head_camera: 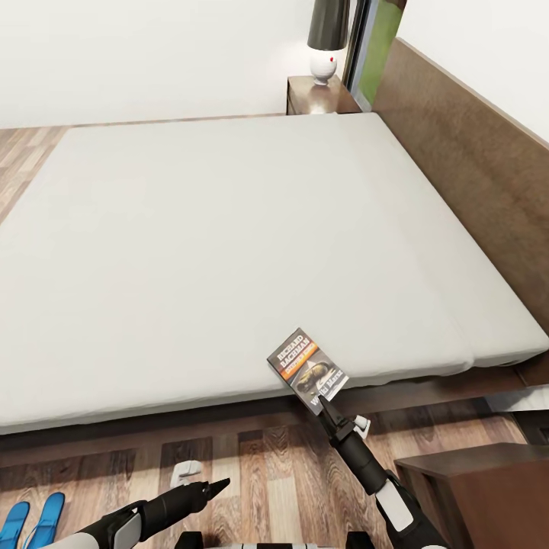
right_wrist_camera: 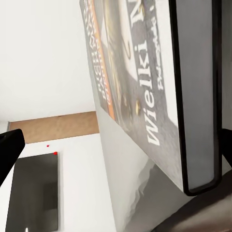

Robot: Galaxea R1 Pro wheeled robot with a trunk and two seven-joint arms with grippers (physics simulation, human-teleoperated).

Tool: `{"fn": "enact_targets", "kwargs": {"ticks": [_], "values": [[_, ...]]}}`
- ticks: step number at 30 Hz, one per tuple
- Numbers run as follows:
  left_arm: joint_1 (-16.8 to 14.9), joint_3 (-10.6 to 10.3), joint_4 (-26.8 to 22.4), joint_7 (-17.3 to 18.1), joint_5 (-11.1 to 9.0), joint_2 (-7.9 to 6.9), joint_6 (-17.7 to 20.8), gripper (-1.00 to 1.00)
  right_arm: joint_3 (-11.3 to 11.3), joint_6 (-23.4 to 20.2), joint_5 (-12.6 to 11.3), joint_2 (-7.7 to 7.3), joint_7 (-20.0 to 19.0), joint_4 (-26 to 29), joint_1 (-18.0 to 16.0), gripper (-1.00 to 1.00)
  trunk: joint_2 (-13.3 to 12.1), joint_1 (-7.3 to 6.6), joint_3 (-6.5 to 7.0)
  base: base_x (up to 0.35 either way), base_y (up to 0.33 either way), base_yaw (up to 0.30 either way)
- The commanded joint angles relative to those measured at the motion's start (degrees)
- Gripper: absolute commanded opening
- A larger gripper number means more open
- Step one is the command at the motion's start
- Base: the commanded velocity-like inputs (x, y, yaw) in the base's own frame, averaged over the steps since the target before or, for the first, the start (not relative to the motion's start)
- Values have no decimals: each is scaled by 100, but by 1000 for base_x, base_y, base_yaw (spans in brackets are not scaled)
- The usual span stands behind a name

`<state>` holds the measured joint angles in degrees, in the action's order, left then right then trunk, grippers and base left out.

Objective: In the bedroom, move the book from the bed onto either nightstand, and place the two sandals side by side next to the bed.

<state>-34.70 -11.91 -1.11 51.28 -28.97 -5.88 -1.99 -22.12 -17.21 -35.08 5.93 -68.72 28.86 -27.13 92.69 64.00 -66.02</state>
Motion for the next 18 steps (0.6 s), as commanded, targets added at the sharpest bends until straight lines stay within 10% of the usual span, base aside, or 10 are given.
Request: {"fn": "enact_targets", "kwargs": {"ticks": [1,18], "values": [[-2,-49,1,13,-39,-1,-20,100,-29,-60,1,5,-19,2,-3,100,1,0,-3,3,0,0],[-2,-49,2,12,-39,-1,-20,100,-28,-61,1,5,-20,5,-3,100,1,0,-3,15,11,0]]}}
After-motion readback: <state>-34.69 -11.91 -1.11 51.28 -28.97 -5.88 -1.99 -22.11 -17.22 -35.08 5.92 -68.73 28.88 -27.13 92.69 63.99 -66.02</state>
